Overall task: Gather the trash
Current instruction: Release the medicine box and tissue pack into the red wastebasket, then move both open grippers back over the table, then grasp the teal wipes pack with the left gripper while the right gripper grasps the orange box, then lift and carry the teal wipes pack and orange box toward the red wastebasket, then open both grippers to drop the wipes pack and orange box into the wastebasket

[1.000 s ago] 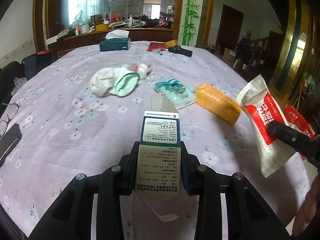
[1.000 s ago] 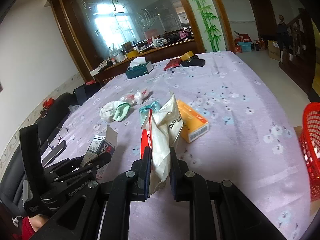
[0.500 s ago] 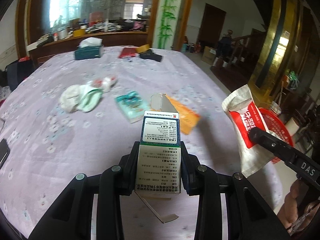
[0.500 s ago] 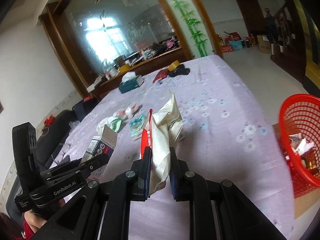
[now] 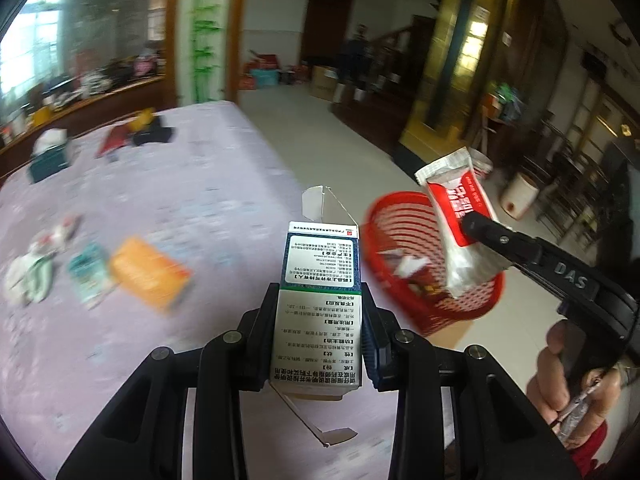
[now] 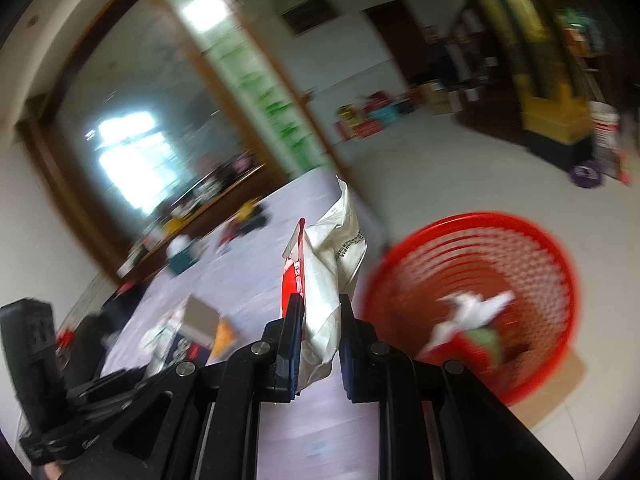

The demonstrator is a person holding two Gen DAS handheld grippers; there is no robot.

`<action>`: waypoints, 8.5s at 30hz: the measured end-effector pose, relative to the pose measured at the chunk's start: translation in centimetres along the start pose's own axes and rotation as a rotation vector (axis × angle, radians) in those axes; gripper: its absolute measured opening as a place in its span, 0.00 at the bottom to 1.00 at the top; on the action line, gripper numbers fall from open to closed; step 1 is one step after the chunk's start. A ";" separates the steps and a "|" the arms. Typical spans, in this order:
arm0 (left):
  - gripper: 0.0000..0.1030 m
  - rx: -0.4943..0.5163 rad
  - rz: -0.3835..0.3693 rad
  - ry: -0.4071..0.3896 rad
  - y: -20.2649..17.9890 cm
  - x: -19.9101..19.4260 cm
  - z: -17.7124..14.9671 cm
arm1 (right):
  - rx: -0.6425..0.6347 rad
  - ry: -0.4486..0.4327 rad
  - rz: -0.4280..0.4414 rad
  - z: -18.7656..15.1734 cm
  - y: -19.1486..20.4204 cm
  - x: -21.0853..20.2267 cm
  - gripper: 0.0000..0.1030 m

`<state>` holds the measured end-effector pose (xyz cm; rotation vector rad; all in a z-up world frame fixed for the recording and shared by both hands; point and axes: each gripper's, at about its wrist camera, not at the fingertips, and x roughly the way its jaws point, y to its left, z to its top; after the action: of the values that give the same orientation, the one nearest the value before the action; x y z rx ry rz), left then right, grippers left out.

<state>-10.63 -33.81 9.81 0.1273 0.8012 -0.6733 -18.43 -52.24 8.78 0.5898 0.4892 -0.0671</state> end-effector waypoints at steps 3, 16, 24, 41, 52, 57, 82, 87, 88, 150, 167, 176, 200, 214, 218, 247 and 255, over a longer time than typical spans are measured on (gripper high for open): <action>0.33 0.019 -0.044 0.027 -3.0 2.5 1.4 | 0.057 -0.008 -0.058 1.1 -3.4 -0.4 0.17; 0.58 0.016 -0.123 0.097 -8.8 10.6 4.6 | 0.146 0.018 -0.170 2.9 -11.2 -0.2 0.37; 0.61 0.001 -0.064 0.062 -5.4 7.2 2.6 | 0.117 -0.013 -0.148 2.7 -10.2 -1.5 0.39; 0.63 -0.290 0.139 0.023 13.5 -2.4 -4.1 | -0.159 0.223 0.061 0.0 5.8 5.9 0.55; 0.63 -0.516 0.259 -0.014 24.2 -6.7 -6.9 | -0.459 0.478 0.101 -4.5 17.4 19.0 0.65; 0.63 -0.564 0.260 -0.005 26.1 -6.8 -7.4 | -0.596 0.509 0.029 -6.4 19.5 23.6 0.65; 0.74 -0.584 0.416 0.128 26.1 5.1 0.1 | -0.409 0.284 0.059 -2.3 15.1 22.4 0.51; 0.73 -0.540 0.449 0.150 26.0 7.4 -0.1 | -0.348 0.275 0.068 -1.2 14.2 22.3 0.51; 0.73 -0.516 0.461 0.144 25.9 7.5 -0.2 | -0.348 0.276 0.071 -1.1 14.2 22.3 0.51; 0.30 -0.242 0.588 -0.211 21.7 3.7 0.0 | -0.516 0.251 -0.002 -3.6 16.4 22.6 0.51; 0.30 -0.236 0.590 -0.217 21.3 3.6 0.0 | -0.515 0.251 -0.007 -3.5 16.4 22.5 0.51; 0.30 -0.235 0.588 -0.215 21.3 3.6 0.0 | -0.515 0.249 -0.008 -3.5 16.4 22.5 0.51; 0.30 -0.249 0.495 -0.162 21.4 3.4 0.3 | -0.399 0.245 -0.007 -1.7 15.0 21.9 0.51; 0.31 -0.159 0.331 -0.147 14.5 -0.9 -1.2 | -0.274 0.201 0.065 -2.4 13.0 12.1 0.51; 0.31 -0.103 0.255 -0.130 10.5 -0.4 -0.9 | -0.197 0.169 0.045 -1.7 9.4 9.1 0.51; 0.62 0.078 -0.099 0.022 -7.1 9.5 3.7 | 0.164 0.021 -0.221 3.5 -11.1 0.7 0.56; 0.68 0.004 -0.023 -0.017 -1.4 4.9 2.3 | 0.089 0.036 -0.144 3.4 -6.6 0.9 0.56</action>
<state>-7.58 -38.18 8.14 0.1159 0.7865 -0.6967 -17.54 -59.48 7.39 0.6434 0.5658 -0.2169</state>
